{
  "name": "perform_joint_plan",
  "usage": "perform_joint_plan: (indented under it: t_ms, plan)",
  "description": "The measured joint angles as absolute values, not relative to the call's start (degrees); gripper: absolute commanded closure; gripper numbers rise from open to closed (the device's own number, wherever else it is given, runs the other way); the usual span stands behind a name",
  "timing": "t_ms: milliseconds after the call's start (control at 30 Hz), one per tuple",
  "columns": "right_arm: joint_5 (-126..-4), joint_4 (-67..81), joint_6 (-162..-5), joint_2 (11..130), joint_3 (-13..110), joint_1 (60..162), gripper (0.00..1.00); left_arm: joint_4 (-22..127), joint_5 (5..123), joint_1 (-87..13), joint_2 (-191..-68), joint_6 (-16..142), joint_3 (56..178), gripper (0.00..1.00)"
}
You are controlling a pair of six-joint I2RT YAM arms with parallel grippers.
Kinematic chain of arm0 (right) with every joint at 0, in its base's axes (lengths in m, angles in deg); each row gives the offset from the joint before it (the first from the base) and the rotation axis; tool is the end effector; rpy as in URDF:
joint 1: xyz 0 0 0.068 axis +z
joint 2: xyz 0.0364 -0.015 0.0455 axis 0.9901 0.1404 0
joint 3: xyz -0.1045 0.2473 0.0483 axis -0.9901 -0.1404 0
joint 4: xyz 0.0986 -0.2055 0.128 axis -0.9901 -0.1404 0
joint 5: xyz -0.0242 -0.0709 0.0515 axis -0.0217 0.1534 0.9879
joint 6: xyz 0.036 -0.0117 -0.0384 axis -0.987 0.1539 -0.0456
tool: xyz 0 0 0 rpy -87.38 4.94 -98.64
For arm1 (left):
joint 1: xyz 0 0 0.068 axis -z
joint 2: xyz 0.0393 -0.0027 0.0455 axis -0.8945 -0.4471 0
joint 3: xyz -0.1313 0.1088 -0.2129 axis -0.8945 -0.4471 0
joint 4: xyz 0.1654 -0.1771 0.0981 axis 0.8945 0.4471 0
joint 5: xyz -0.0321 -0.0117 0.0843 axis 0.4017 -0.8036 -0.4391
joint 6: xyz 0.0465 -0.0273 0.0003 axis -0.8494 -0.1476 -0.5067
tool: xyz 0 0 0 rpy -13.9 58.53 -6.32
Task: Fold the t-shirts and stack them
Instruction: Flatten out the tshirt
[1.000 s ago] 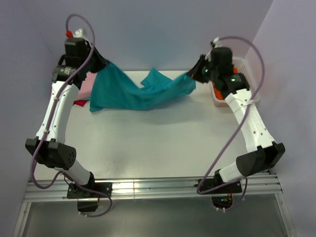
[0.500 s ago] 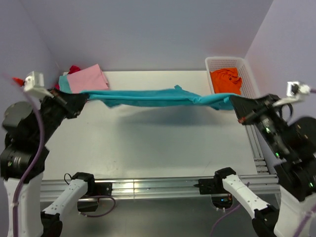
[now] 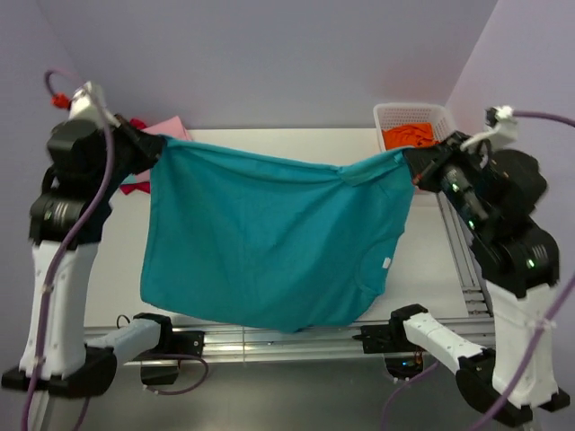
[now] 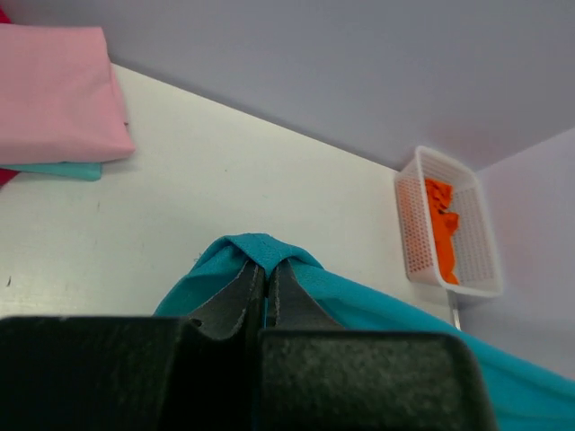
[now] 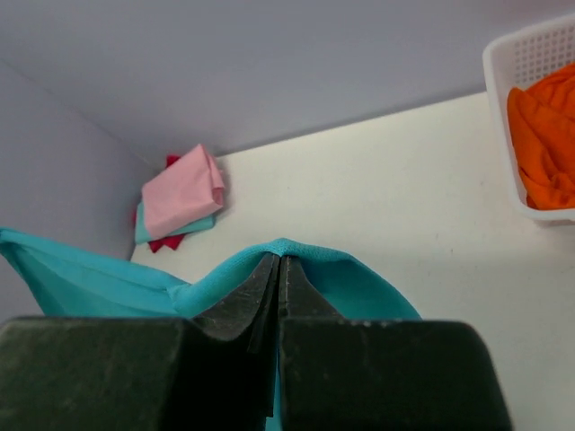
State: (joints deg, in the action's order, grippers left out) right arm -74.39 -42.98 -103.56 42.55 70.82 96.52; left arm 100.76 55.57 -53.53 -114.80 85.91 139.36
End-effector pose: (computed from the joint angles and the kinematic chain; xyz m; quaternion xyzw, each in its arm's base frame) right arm 0.0982 0.0246 0.5292 0.0892 0.7366 0.2290 0.6301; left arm 0.1673 -0.0293 0.5070 -0.1689 0.7600 -0.2386 0.5805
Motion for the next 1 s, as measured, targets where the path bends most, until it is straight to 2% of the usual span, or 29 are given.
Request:
perform_joint_plan:
  t_ms: [100,233,300,433,500,533,833,1000]
  plan:
    - [-74.81,-39.72,-103.69,48.37,70.53,96.52,1.0,98.31,54.26,-53.55,-123.91,85.05,143.25,1.0]
    - [-73.84,-34.98,-103.65,59.08,75.17,96.52,1.0,96.54,54.85,-53.68,-140.89,84.01,158.02,1.0]
    - [-72.86,-34.26,-103.54,66.07,81.88,96.52,1.0,95.98,56.38,-53.88,-149.29,84.01,167.97,1.0]
    - [-70.0,-35.24,-103.03,81.22,106.93,96.54,1.0,95.54,59.22,-54.1,-162.27,84.03,189.26,1.0]
    - [-68.64,-34.63,-103.03,84.5,115.47,96.52,1.0,91.47,60.38,-54.21,-158.73,84.05,184.84,1.0]
    - [-67.86,-33.34,-103.1,83.64,115.28,96.52,1.0,90.4,60.57,-54.25,-155.78,84.03,180.97,1.0]
    - [-65.32,-24.34,-104.13,51.45,74.86,96.52,1.0,83.17,59.26,-54.49,-123.76,82.17,148.08,1.0]
    - [-64.86,-21.41,-105.66,39.32,49.4,96.52,1.0,79.47,57.69,-54.58,-116.24,81.82,126.83,1.0]
